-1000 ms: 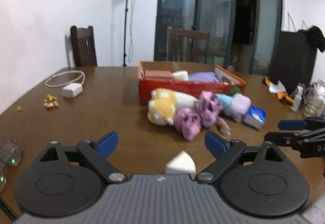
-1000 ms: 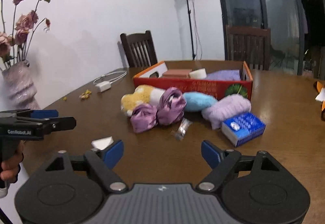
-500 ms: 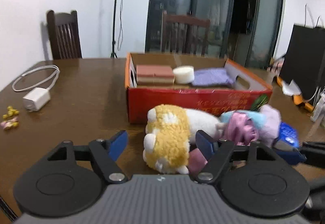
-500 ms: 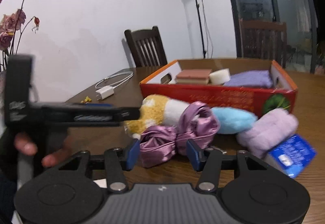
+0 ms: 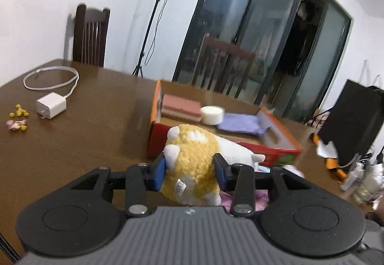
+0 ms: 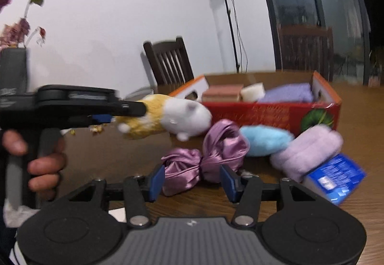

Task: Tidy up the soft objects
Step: 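Grasp the yellow-and-white plush toy with the left gripper and lift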

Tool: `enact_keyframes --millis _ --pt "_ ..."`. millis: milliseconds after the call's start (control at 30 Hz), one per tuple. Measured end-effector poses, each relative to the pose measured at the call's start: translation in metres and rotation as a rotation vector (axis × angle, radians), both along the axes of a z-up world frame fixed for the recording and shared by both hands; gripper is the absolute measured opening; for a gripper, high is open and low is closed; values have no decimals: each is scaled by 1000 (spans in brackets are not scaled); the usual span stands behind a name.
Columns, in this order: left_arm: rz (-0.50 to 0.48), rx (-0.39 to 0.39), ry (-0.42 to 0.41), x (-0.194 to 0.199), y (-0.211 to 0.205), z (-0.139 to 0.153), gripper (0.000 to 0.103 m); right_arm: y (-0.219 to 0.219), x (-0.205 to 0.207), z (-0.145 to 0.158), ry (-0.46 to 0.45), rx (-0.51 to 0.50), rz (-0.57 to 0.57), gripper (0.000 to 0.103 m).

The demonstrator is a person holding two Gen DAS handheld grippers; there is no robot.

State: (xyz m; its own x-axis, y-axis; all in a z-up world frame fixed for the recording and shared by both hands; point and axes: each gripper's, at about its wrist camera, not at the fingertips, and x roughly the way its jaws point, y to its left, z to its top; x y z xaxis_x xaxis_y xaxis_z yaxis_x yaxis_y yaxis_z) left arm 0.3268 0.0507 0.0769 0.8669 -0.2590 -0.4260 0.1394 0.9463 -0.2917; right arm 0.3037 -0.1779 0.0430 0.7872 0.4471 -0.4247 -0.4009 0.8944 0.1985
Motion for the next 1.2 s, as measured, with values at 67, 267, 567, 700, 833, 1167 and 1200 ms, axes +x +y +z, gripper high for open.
enact_keyframes --millis 67,267,567,700,833,1167,1200 --pt "-10 -11 -48 -29 -9 11 42 -16 -16 6 -24 10 -24 51" --pt "-70 38 30 -80 -59 -18 42 -72 -61 7 -15 32 -115 53" --pt "-191 -44 185 -106 -82 -50 63 -80 -112 -23 57 -2 -51 58" --pt "-252 -157 189 -118 -51 -36 64 -77 -116 -23 61 40 -49 68" --pt "-137 -92 78 -131 -29 -20 71 -64 -113 -17 46 57 9 70" --pt "-116 9 55 -100 -41 -23 74 -44 -109 -29 69 -77 35 67" --pt "-132 2 59 -96 -43 -23 74 -58 -110 -28 74 -72 -19 67"
